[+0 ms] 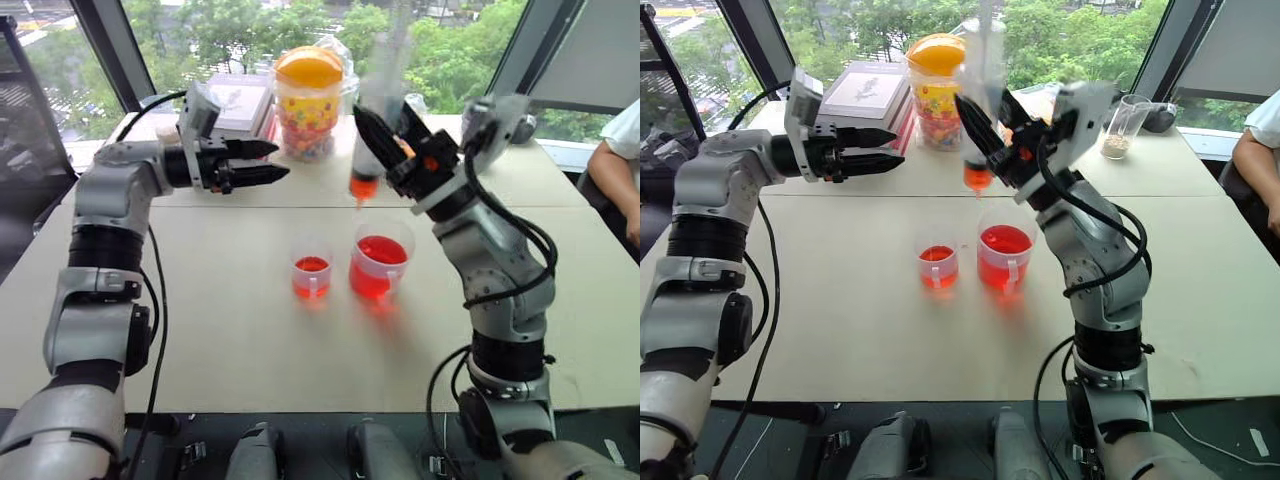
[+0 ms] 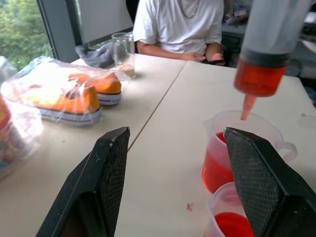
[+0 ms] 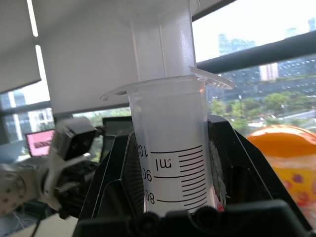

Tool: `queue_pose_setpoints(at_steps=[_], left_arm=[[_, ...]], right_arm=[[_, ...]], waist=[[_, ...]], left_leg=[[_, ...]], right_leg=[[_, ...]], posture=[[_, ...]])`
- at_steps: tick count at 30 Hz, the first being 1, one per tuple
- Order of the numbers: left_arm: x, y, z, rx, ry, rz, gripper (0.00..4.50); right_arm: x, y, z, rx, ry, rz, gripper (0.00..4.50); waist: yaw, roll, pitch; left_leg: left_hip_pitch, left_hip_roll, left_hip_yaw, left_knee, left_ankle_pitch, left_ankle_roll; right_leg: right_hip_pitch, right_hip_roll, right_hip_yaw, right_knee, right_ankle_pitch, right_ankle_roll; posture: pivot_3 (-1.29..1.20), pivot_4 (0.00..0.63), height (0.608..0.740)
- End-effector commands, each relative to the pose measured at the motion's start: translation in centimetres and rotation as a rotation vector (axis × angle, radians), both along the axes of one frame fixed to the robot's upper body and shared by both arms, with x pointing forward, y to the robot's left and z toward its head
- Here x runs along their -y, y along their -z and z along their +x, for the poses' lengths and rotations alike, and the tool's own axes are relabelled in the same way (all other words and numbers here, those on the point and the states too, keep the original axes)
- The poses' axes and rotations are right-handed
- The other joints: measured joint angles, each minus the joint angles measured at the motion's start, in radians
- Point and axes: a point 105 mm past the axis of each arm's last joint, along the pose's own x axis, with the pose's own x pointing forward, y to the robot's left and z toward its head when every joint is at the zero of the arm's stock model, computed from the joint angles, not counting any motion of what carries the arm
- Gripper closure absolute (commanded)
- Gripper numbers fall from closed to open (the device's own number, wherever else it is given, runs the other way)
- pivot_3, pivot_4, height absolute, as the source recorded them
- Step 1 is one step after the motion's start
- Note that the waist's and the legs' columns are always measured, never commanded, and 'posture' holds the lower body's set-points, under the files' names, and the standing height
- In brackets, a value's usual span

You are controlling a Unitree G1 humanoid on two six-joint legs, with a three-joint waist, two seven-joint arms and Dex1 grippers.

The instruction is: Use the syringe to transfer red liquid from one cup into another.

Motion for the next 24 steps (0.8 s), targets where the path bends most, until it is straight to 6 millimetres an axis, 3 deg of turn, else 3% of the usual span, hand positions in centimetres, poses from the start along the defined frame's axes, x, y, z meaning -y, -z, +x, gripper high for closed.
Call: queue_pose_setpoints(at_steps=[1,5,10,18,24], left_arm=[[-0.8,-1.5,-0.8,0.060,-0.028,-0.020,1.40],[-0.9,-2.5,-1.5,0.075,-0.028,-0.037,1.40],[-0.4,-3.8,-2.8,0.067,0.042,-0.080,1.40],[1.5,-5.4,-2.9,0.078,0.138,-0.115,1.40],[3.5,-4.7,-1.6,0.084,0.181,-0.090,1.40]], right_arm=[[-1.8,0.9,0.0,-0.011,-0.083,0.005,3.12],[-3.3,4.5,0.5,-0.064,-0.129,-0.027,3.12],[-3.5,7.8,1.3,-0.083,-0.108,-0.085,3.12],[-3.4,8.6,1.5,-0.078,-0.083,-0.090,3.12],[-3.5,8.3,1.3,-0.055,-0.083,-0.098,3.12]], waist=[[0.003,0.000,0.000],[0.007,-0.001,0.000],[0.003,-0.001,0.000],[0.001,-0.001,0.000],[0.003,-0.001,0.000]], left_leg=[[0.000,0.000,0.001,0.000,0.000,0.000],[-0.001,-0.001,0.001,0.001,0.000,0.000],[-0.001,-0.001,0.001,0.001,0.000,0.000],[-0.001,0.000,0.001,0.001,0.000,-0.001],[0.000,-0.001,0.001,0.001,0.001,-0.001]], right_leg=[[0.000,-0.001,0.000,0.000,0.000,0.000],[0.001,-0.002,0.000,-0.002,0.000,0.000],[0.000,-0.001,0.000,-0.002,0.000,0.000],[0.000,0.000,0.000,-0.001,0.000,0.000],[0.000,-0.001,0.000,-0.001,0.000,0.000]], posture=[[0.00,0.150,0.740],[0.00,0.150,0.740],[0.00,0.150,0.740],[0.00,0.150,0.740],[0.00,0.150,0.740]])
